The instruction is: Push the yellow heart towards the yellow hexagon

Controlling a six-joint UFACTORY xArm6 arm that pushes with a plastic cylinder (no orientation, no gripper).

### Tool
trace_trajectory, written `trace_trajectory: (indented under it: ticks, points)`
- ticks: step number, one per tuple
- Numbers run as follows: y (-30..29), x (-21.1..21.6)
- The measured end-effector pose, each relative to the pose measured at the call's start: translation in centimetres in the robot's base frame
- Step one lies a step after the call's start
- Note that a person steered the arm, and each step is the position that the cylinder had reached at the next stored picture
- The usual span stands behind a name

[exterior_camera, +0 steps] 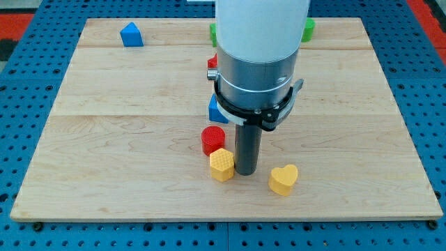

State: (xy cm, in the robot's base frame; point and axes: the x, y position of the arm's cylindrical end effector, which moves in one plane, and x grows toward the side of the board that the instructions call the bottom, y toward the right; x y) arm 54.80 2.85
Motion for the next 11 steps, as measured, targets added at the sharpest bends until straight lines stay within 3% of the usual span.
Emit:
trace_trajectory:
  ticks: [2,3,4,9,11]
  points:
    - [0.4,-0.5]
    - [5.9,-2.7]
    - [11.6,-1.6]
    - [4.7,1.6]
    - [5.2,4.6]
